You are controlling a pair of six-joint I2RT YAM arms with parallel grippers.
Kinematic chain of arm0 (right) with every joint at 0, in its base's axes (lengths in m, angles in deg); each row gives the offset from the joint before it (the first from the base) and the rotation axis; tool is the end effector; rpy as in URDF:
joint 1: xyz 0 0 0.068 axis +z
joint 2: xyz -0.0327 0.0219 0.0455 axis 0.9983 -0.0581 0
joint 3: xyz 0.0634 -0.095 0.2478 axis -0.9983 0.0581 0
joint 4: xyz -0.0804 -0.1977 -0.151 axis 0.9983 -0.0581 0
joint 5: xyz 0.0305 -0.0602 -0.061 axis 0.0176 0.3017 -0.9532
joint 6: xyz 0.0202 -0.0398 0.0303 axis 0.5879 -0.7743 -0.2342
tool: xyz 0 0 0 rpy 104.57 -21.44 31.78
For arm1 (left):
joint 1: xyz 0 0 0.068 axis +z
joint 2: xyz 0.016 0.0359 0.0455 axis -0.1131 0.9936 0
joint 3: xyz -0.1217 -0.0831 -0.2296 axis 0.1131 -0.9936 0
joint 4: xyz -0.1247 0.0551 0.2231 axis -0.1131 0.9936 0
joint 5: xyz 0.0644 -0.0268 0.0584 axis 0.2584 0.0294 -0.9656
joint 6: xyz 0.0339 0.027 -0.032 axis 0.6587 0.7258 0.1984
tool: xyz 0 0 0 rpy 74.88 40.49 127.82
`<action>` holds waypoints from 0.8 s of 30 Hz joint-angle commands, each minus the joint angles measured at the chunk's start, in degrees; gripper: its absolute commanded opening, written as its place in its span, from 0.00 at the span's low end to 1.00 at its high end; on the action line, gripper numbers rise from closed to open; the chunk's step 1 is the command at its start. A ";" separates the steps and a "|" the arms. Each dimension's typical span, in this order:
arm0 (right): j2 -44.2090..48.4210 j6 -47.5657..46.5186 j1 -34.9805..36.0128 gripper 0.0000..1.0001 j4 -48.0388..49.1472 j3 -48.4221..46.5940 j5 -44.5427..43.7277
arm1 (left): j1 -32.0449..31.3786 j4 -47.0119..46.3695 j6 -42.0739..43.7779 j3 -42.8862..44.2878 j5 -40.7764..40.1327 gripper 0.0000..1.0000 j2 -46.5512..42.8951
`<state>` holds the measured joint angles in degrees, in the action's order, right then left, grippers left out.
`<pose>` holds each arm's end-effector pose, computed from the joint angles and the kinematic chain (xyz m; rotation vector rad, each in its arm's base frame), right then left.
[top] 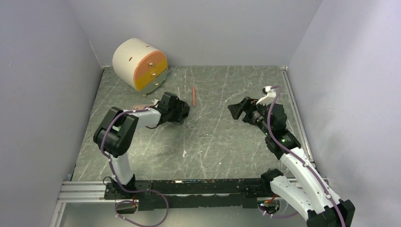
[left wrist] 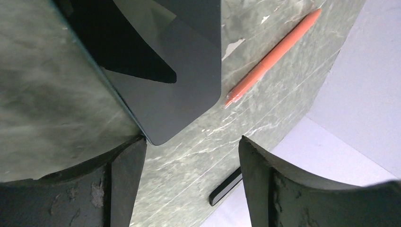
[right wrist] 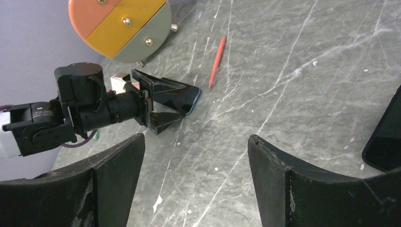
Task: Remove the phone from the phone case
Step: Place the phone at the center of the board.
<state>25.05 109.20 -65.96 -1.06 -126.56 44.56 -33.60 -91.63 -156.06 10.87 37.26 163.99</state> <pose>0.1757 0.0700 0.3137 0.0782 1.8326 0.7145 0.3243 -0.1639 0.1450 -1.5262 2.1093 -0.8905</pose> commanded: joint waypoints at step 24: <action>-0.83 -5.47 -0.72 0.82 -2.67 -4.96 -5.00 | 1.90 11.04 31.49 9.19 -4.86 0.79 -11.42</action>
<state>24.48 106.64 -66.09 -2.56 -127.63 43.49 -32.69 -85.33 -136.59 17.83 34.31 157.17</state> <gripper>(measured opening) 0.822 0.781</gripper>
